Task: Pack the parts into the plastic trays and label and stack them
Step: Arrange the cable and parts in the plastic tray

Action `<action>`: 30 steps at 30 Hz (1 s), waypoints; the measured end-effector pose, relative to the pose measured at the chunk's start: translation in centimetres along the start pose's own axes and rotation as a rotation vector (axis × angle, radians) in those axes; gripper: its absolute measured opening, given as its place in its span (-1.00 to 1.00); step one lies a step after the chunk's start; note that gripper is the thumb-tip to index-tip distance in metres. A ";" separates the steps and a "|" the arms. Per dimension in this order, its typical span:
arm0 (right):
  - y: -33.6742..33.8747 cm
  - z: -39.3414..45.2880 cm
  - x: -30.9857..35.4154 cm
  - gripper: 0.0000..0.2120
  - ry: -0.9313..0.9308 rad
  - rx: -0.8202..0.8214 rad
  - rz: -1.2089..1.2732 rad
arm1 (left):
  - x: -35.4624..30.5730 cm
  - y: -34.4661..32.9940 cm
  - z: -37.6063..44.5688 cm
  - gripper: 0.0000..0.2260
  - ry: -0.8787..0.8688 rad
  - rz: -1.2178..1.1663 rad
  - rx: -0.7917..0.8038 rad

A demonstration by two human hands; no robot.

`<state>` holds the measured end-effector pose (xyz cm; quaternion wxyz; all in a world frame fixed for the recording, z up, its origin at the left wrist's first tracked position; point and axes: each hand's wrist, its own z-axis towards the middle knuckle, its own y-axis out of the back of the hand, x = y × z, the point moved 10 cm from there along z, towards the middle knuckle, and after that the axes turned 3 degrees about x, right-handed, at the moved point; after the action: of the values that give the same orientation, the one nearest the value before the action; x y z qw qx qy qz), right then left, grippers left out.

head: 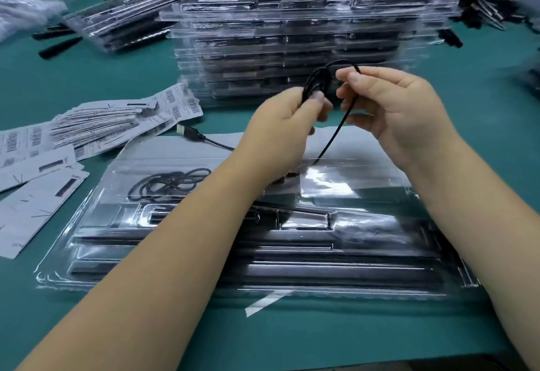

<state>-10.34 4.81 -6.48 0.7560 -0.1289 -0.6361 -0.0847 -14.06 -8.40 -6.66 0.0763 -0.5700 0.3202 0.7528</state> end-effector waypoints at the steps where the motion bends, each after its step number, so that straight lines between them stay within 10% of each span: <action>1: -0.3 0.0 0.2 -0.82 0.022 0.035 -0.016 | -0.2 0.2 -0.1 -0.76 -0.008 -0.051 -0.023; 6: -1.7 -0.1 1.0 -0.71 0.095 0.108 -0.044 | -0.5 -0.6 -0.4 -0.75 -0.013 -0.309 -0.011; 17: 0.2 -0.3 1.6 -0.79 0.157 -0.043 0.022 | -0.9 -4.7 -1.1 -0.79 -0.120 0.393 0.271; 30: -3.4 -1.5 2.9 -0.65 0.259 0.154 -0.351 | 0.2 1.1 -0.1 -0.74 0.027 -0.590 -0.125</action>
<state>-9.37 1.19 -3.54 0.8127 0.0537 -0.5509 -0.1821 -14.63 -9.38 -6.41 0.2522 -0.6519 0.0948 0.7088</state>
